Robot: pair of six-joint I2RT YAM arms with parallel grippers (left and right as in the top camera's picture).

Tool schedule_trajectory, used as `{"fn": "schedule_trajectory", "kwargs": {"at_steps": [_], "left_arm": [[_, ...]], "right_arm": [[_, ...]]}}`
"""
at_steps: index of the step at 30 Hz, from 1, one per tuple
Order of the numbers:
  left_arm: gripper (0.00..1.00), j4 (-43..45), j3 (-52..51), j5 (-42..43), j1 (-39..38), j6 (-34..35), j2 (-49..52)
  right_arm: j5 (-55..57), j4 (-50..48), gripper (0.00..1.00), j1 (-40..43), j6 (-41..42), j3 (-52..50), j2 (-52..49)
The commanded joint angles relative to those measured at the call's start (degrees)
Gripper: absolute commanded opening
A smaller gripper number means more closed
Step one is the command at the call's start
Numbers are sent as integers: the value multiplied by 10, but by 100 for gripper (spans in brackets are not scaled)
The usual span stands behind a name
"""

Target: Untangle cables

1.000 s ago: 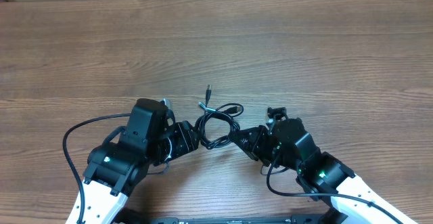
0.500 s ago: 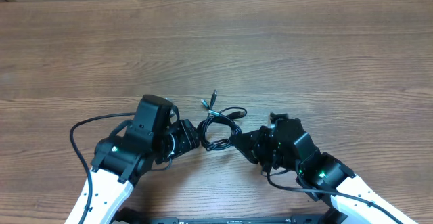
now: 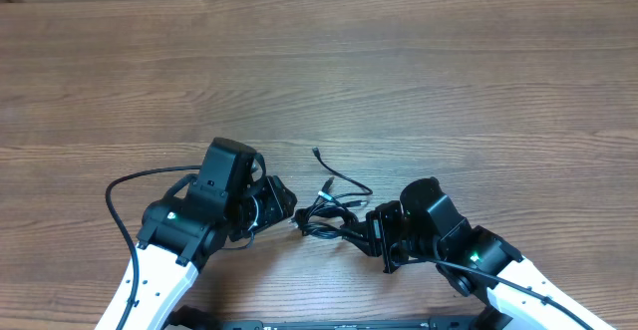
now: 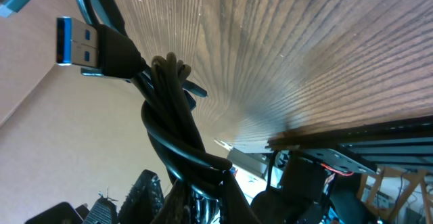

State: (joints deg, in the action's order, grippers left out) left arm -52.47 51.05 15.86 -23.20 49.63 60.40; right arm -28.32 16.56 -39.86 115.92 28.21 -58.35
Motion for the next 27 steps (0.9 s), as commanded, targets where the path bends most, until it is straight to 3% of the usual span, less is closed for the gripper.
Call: {"fn": "schedule_trajectory", "kwargs": {"at_steps": [1,13,14,18,22,24,27], "left_arm": [[52,2,16,1,3,8,3],[51,2,16,3,3,8,3],[52,2,16,3,3,8,3],[58,0,16,22,3,5,3],[55,-11,16,24,3,5,3],[49,-14,16,38,3,-17,2],[54,-16,17,89,12,-105,-7]], "right_arm": [[-14,-3,4,-2,79,7,5],[-11,3,4,-2,61,7,5],[-3,3,4,-2,36,7,5],[83,-9,4,-2,-193,7,5],[89,-120,4,-2,-437,7,5],[76,-160,4,-2,-498,7,5],[64,-193,4,-2,-549,7,8]]}}
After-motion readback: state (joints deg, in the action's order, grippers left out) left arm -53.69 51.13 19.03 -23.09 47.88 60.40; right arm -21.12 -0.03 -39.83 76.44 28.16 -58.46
